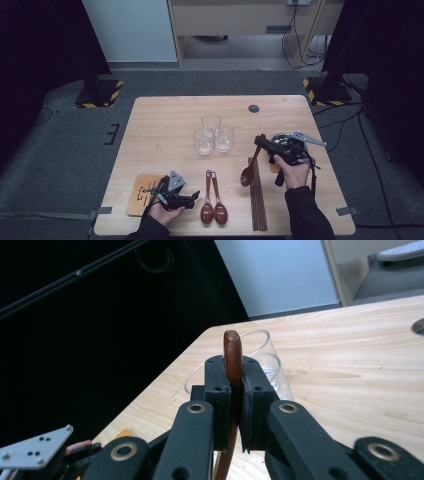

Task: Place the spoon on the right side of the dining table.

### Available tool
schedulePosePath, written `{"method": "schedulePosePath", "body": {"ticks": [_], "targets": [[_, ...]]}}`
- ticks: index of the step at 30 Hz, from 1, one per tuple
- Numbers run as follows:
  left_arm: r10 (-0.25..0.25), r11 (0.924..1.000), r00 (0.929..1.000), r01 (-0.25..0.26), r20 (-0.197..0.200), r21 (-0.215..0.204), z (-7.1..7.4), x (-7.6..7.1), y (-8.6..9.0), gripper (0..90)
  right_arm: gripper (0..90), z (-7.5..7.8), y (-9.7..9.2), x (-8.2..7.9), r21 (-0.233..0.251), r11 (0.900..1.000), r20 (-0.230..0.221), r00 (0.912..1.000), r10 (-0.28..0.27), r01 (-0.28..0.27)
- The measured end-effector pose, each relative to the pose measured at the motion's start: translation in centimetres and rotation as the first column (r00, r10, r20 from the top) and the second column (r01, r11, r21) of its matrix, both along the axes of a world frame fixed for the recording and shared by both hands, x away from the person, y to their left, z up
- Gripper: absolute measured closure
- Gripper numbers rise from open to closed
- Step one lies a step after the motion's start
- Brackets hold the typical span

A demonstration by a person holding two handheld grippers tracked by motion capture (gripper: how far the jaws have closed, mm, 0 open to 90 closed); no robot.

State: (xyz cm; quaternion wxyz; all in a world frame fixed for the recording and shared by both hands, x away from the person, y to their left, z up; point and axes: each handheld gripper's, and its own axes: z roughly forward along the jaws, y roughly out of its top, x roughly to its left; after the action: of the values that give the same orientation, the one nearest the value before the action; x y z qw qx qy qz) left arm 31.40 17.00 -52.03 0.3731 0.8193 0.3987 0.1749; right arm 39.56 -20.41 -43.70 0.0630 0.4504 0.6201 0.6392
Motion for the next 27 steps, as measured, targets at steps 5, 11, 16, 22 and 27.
{"method": "schedulePosePath", "body": {"ticks": [5, 11, 16, 22, 27], "targets": [[0.003, 0.9999, 1.0, -0.003, -0.006, 0.01, -0.2, 0.2, -0.1, 16.2, 84.7, 0.1, -0.5, 0.2, 0.006, 0.9995, 0.007, 0.9995, -0.031, 0.031], [0.006, 0.9998, 0.9998, -0.005, -0.017, 0.021, -0.5, 0.3, -0.1, 16.6, 84.8, 0.3, -1.2, 0.5, 0.006, 0.9976, 0.015, 0.9975, -0.068, 0.068], [0.007, 0.9994, 0.9997, -0.006, -0.025, 0.034, -0.7, 0.4, -0.3, 17.2, 84.7, 0.7, -1.4, 0.8, 0.011, 0.9958, 0.031, 0.9954, -0.091, 0.09], [0.003, 0.9988, 0.9994, -0.001, -0.033, 0.049, -1.0, 0.3, -0.5, 17.4, 84.8, 1.1, -1.6, 1.1, 0.02, 0.9933, 0.046, 0.9923, -0.115, 0.114], [0.006, 0.9986, 0.9993, -0.004, -0.037, 0.053, -1.0, 0.4, -0.5, 17.6, 84.7, 1.1, -1.8, 1.3, 0.028, 0.9907, 0.049, 0.9897, -0.134, 0.133]]}}
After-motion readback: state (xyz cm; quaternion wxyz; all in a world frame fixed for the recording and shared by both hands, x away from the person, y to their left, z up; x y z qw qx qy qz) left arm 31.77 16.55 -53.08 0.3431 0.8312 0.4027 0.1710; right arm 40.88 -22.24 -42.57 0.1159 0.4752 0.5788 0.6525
